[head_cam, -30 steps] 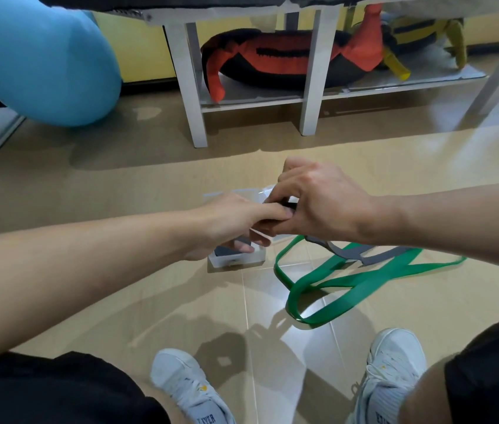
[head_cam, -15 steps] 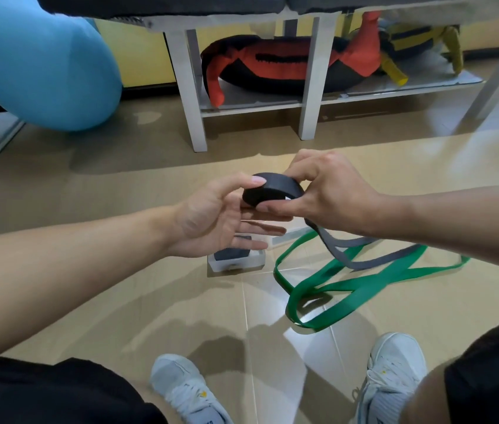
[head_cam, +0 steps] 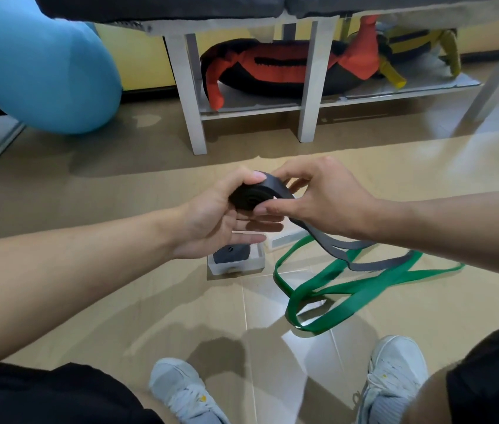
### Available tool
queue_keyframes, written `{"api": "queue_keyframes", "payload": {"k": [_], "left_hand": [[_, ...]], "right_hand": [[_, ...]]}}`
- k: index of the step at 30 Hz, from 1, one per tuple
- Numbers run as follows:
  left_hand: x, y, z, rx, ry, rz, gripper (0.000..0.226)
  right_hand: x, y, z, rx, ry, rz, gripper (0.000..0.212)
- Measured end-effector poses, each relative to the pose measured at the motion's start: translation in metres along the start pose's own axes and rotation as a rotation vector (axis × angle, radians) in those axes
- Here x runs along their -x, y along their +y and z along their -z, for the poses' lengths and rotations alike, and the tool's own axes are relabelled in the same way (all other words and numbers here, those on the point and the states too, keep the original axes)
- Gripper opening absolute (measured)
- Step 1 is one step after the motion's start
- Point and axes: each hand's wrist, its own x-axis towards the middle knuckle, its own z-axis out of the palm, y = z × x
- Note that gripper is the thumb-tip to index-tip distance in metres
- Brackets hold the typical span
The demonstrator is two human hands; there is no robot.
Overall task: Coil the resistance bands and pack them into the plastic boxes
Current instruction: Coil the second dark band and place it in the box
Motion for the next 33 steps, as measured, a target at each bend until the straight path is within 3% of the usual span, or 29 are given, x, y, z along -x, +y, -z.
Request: {"api": "queue_keyframes", "payload": {"k": [3,6,11,15,19,22,25,30,33], "left_hand": [[-0.002,-0.002,0.005,0.065,-0.067,0.026,0.063],[-0.003,-0.001,0.005,-0.022,-0.093,0.087,0.06],[-0.002,-0.002,-0.009,-0.351,0.089,0.08,0.041],[-0.002,-0.004,-0.004,-0.144,0.075,0.018,0.032],[-0.002,-0.003,0.003,0.106,-0.064,0.005,0.064],[-0.002,-0.004,0.007,0.121,-0.133,0.035,0.068],[-0.002,-0.003,0.007,0.008,-0.154,0.084,0.065],[-0.002,0.0,-0.008,-0.437,0.032,0.124,0.07],[-0.005,-0.006,-0.009,-0.452,0.107,0.07,0.065]], "right_hand": [[0.001,0.002,0.0,-0.015,0.018,0.019,0.021],[0.001,0.006,-0.002,0.06,-0.001,0.047,0.02],[0.003,0.009,-0.006,0.176,-0.066,0.071,0.023],[0.001,0.002,-0.004,0.113,-0.004,0.057,0.022],[0.001,-0.001,-0.001,-0.085,-0.011,-0.009,0.029],[0.002,-0.001,0.0,-0.137,-0.006,-0.042,0.032],[0.002,0.001,0.001,-0.063,-0.02,-0.025,0.024],[0.006,0.001,-0.001,0.193,-0.097,0.035,0.028],[0.007,-0.003,-0.004,0.249,-0.083,0.086,0.033]]}}
